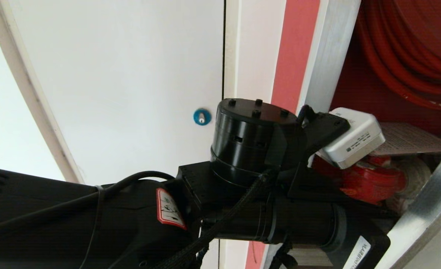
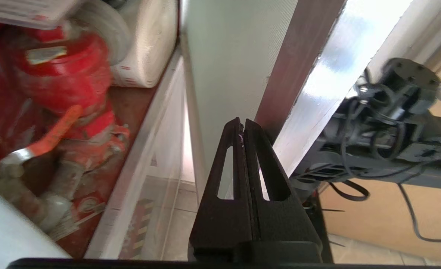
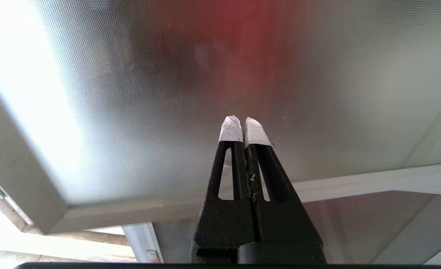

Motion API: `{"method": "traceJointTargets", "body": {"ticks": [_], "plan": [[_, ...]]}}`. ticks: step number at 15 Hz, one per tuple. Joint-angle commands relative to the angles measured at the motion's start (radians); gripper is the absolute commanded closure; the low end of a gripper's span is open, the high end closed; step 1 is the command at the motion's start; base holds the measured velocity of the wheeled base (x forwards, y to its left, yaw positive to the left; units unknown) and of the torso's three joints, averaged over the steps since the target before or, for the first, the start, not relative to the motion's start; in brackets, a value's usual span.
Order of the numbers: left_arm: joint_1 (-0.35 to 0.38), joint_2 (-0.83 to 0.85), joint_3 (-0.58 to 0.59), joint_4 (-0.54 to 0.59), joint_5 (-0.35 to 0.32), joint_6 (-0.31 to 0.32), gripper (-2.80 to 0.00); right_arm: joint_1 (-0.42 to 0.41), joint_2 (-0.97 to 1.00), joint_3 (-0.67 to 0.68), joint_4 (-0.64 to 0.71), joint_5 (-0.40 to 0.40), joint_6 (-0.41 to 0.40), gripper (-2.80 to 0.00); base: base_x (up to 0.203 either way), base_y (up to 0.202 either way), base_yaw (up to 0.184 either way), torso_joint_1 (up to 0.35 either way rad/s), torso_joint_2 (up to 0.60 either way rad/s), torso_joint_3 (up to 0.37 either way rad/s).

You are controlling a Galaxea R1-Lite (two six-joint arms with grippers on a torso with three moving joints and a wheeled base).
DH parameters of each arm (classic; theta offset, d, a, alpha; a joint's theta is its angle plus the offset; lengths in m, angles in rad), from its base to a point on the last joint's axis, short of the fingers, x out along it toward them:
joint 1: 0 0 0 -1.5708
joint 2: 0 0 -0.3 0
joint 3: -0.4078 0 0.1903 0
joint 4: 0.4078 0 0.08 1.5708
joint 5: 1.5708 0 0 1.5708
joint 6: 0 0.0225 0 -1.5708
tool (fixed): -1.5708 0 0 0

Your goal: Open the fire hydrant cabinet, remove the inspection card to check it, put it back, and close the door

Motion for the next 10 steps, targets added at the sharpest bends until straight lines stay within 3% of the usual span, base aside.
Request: {"method": "traceJointTargets", "body": {"ticks": [1,10], "plan": [[-0.016,-0.005,0.003,-0.003,-0.003,-0.002,0.0,0.0,0.0,0.0,0.0,0.0,0.0,0.0,0.0,0.0,0.0,0.0,0.0,0.0],[-0.089,-0.008,0.016,-0.003,-0.003,-0.01,0.0,0.0,0.0,0.0,0.0,0.0,0.0,0.0,0.0,0.0,0.0,0.0,0.0,0.0]]}}
